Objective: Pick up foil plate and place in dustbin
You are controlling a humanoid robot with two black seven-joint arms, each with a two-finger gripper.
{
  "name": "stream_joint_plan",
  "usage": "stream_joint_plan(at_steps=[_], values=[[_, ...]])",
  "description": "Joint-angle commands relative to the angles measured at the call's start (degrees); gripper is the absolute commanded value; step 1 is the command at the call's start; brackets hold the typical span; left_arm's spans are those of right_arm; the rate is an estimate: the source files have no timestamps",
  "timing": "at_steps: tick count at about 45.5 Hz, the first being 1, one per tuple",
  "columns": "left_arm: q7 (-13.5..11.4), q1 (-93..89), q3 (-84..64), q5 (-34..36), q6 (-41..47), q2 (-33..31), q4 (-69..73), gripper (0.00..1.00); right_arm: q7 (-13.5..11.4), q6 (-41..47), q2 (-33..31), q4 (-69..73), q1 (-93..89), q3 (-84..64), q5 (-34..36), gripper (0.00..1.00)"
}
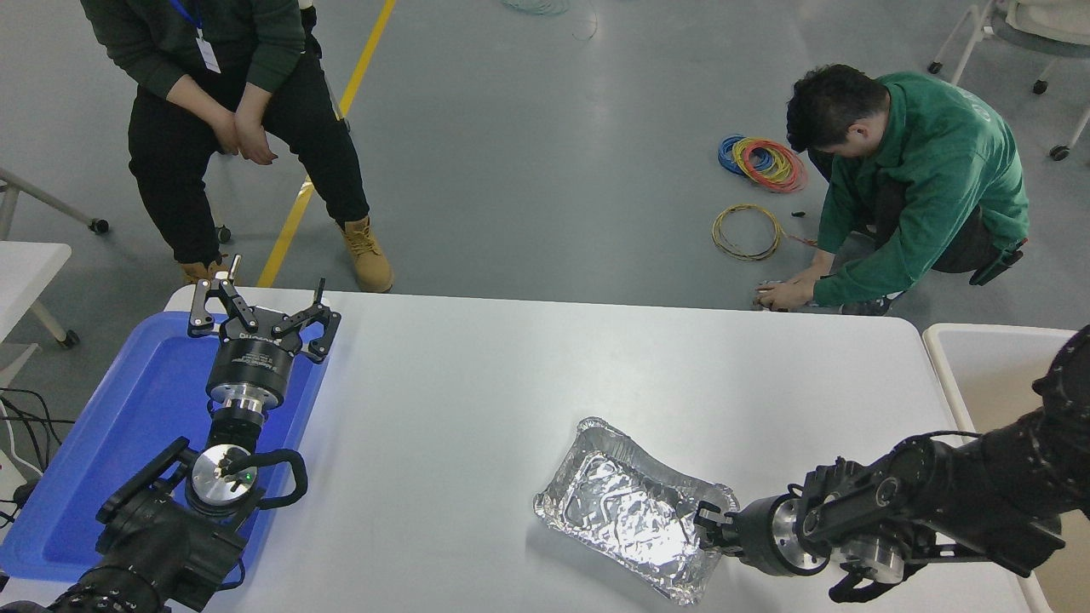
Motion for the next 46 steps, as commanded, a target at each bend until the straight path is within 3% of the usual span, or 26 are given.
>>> stream_joint_plan(at_steps=[1, 19, 35, 46], values=[[0.0, 0.0, 0.0, 0.0, 0.0, 0.0, 0.0, 1.00, 0.0, 0.8, -0.4, 0.6, 4.5, -3.0, 0.3, 0.00], [0.0, 0.0, 0.0, 0.0, 0.0, 0.0, 0.0, 1.00, -0.1, 15.9, -5.2, 2.1, 25.7, -13.8, -0.1, 0.00], [0.0, 0.0, 0.0, 0.0, 0.0, 0.0, 0.0, 1.00, -0.3, 30.9, -5.5, 2.0, 44.4, -19.6, -3.4, 0.00], [0.0, 0.0, 0.0, 0.0, 0.1, 0.0, 0.0, 1.00, -0.3, 36.5, -5.6, 2.0, 53.0, -22.7, -4.5, 0.00]])
